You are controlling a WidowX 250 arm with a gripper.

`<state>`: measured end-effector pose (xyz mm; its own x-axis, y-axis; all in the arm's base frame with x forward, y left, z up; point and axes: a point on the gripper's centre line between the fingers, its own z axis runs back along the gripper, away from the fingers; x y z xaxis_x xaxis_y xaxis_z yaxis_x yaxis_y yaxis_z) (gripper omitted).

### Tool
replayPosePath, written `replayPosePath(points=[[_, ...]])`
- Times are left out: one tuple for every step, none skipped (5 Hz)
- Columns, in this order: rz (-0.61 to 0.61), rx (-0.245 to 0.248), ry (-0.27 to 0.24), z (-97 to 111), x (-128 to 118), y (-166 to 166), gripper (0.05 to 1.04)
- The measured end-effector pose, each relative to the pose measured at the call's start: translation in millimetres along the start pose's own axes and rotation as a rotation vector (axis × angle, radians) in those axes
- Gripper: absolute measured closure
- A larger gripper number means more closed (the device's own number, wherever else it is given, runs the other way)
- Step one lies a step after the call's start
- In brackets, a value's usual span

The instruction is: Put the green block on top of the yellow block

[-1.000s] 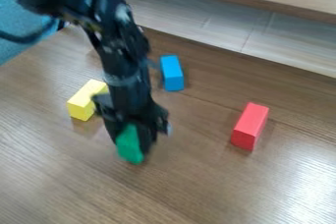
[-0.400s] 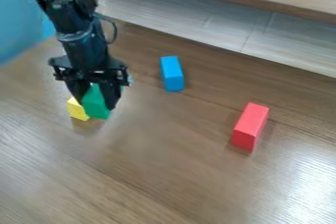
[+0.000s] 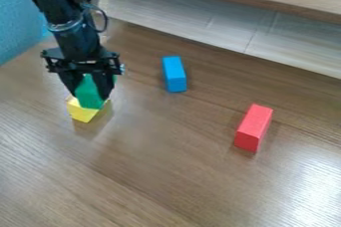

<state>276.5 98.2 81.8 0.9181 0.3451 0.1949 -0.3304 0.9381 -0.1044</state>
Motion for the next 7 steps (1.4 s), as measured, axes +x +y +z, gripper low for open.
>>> replayPosePath(points=[[0.011, 0.004, 0.010, -3.3, 1.5, 4.0, 0.498], [0.020, 0.015, 0.017, -6.8, 4.8, 10.7, 0.497], [0.018, 0.036, 0.017, -8.1, 5.8, 15.8, 0.497], [0.017, 0.049, 0.028, -11.7, 5.5, 21.1, 0.498], [0.023, 0.052, 0.020, -10.3, 7.6, 24.4, 0.498], [0.016, 0.045, 0.028, -13.9, 7.3, 25.2, 0.498], [0.015, 0.047, 0.029, -14.4, 9.3, 27.0, 0.426]])
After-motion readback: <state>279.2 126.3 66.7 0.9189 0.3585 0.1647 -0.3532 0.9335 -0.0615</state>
